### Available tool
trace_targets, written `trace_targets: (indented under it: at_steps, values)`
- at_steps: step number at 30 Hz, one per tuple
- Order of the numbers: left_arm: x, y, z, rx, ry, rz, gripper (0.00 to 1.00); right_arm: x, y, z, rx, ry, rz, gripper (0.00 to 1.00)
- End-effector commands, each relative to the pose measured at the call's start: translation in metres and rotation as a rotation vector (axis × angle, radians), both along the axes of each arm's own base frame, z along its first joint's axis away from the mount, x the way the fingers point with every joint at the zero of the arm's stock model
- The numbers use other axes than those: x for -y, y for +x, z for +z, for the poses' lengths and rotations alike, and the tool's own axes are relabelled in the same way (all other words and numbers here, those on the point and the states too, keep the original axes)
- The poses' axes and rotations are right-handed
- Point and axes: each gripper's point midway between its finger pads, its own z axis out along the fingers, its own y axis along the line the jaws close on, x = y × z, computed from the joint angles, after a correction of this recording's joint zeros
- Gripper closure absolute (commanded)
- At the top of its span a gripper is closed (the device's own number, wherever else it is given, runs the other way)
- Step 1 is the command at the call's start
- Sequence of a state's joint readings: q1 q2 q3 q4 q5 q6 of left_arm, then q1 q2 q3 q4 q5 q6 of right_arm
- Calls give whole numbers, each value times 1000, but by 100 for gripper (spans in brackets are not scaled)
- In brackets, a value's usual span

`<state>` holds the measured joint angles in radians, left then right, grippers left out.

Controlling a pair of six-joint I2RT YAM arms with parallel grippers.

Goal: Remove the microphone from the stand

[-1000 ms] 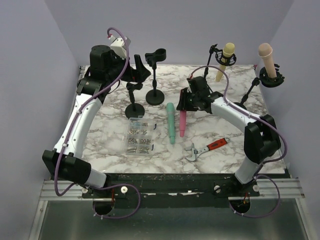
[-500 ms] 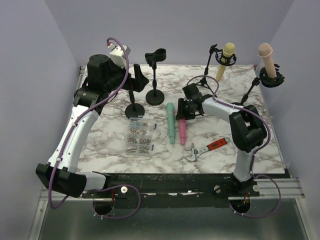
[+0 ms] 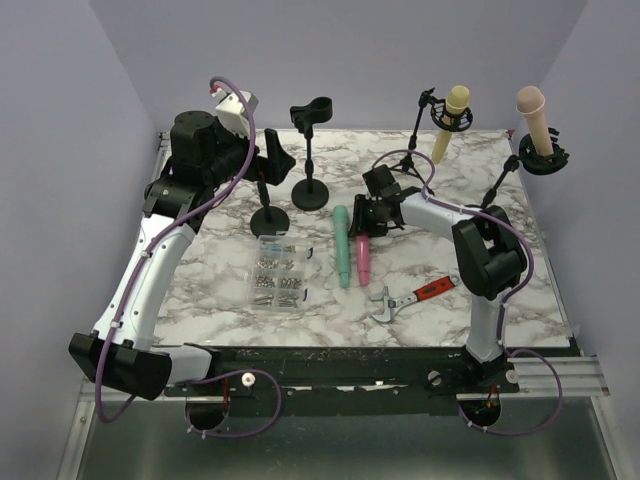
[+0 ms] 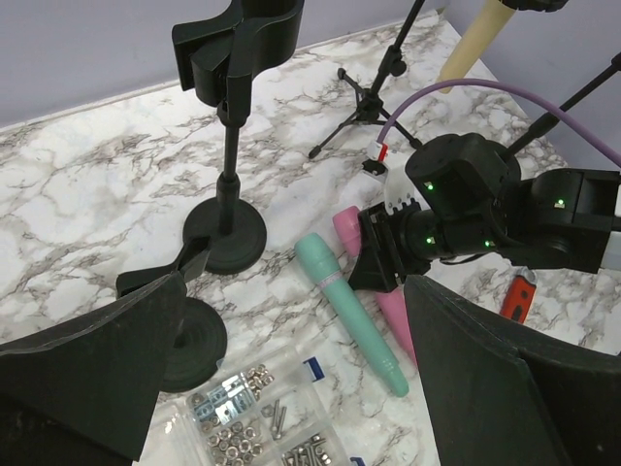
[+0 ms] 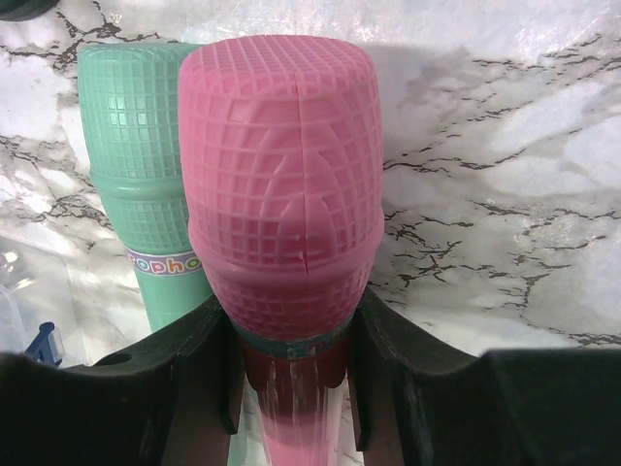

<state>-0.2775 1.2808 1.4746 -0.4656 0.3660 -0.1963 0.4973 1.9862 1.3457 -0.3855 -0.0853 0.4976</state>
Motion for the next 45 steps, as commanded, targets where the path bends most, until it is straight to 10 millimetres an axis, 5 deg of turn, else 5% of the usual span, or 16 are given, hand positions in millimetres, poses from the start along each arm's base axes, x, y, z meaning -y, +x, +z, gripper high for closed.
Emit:
trace_targets:
  at_steps: [1,33,45]
  values:
    - [-2,-3,8,40,3,9,1,12,2,-19,-7,-62,-43,84]
    - [4,0,0,18,4,-7,2,15,4,-1,44,-59,-37,44]
    - [10,3,-9,-2,3,-20,1,13,8,28,97,-31,-36,43]
